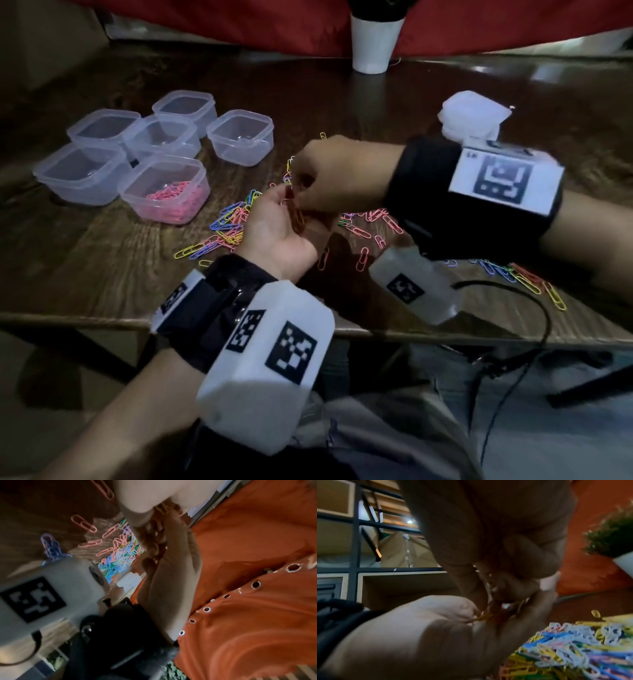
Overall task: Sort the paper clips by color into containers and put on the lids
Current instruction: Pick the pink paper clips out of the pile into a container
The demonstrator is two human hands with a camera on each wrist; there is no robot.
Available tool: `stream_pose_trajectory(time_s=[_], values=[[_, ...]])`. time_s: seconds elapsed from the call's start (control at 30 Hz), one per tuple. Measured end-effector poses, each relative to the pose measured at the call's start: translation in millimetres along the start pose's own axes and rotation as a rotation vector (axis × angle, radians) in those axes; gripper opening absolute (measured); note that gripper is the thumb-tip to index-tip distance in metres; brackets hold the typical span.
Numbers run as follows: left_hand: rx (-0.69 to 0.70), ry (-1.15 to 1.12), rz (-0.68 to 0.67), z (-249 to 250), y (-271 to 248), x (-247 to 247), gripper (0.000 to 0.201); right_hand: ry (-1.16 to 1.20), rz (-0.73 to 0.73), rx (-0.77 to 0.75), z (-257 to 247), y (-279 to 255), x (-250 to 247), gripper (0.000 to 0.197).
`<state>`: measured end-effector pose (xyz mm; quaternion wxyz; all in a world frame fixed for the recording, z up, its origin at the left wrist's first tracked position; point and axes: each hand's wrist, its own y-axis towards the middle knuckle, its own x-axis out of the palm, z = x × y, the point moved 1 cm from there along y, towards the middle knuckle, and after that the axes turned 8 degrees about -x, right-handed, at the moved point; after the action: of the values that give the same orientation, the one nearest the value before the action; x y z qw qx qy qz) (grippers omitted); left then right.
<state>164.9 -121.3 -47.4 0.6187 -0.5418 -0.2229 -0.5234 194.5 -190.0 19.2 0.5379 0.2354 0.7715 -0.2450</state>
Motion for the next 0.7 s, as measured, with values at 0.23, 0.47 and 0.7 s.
stream_pose_trajectory(time_s=[0.23,0.47,0.7], values=[[0.016,-0.106,-0.048,-4.2,-1.4,-7.8,0.037,0.308,0.072,0.007,10.5,-27.0,-12.4,0.023],[0.003,-0.127,-0.147,-4.0,-7.3,-12.1,0.042,0.336,0.426,0.030,4.3,-48.6,10.4,0.013],[-0.022,-0.134,-0.117,-14.0,-12.6,-14.6,0.040,0.138,0.360,0.123,-19.3,-39.1,45.2,0.013]])
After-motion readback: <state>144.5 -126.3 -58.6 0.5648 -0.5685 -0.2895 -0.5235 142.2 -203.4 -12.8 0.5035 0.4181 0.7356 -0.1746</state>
